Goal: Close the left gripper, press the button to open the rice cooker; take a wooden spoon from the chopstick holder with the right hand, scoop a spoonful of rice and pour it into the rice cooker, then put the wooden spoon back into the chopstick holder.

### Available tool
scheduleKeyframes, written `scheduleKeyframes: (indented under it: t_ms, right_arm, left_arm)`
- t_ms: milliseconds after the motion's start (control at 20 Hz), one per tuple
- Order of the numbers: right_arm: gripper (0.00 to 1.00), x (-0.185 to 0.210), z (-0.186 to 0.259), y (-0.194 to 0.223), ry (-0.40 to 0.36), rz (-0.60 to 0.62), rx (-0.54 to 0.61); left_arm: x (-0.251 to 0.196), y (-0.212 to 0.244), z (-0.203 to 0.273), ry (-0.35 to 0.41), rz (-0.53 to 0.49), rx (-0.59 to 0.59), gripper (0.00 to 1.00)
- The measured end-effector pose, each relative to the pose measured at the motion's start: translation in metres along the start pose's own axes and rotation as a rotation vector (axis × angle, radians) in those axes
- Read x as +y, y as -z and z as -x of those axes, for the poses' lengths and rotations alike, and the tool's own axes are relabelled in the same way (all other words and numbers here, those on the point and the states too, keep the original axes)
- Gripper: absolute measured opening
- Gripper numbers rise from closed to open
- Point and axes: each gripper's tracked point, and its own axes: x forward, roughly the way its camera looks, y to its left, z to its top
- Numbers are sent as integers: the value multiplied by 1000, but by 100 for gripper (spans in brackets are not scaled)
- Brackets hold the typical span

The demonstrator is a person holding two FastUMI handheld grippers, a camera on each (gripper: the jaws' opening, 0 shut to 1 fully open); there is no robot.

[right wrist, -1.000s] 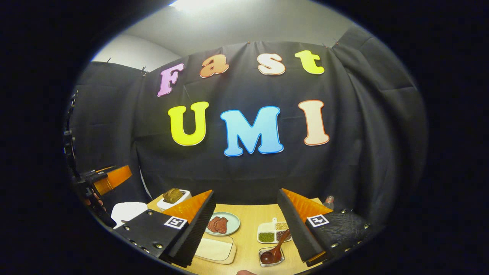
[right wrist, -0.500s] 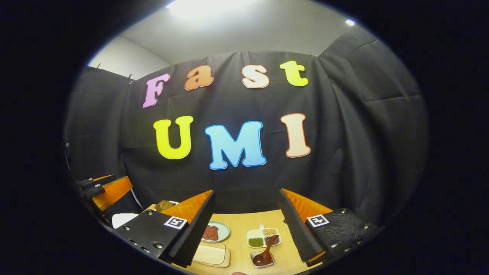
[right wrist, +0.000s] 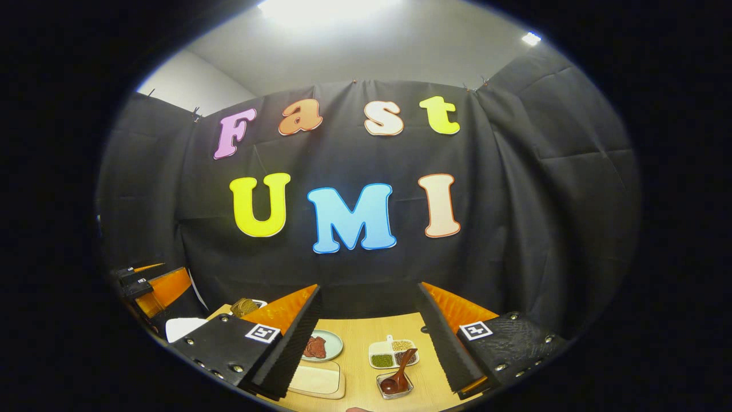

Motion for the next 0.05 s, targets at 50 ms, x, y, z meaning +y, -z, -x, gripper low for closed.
scheduleKeyframes:
  t_ms: [50]
  right_arm:
    - [98, 3, 1, 1, 0, -1, 0]
  left_arm:
    - [3, 0, 1, 2, 2, 3, 96]
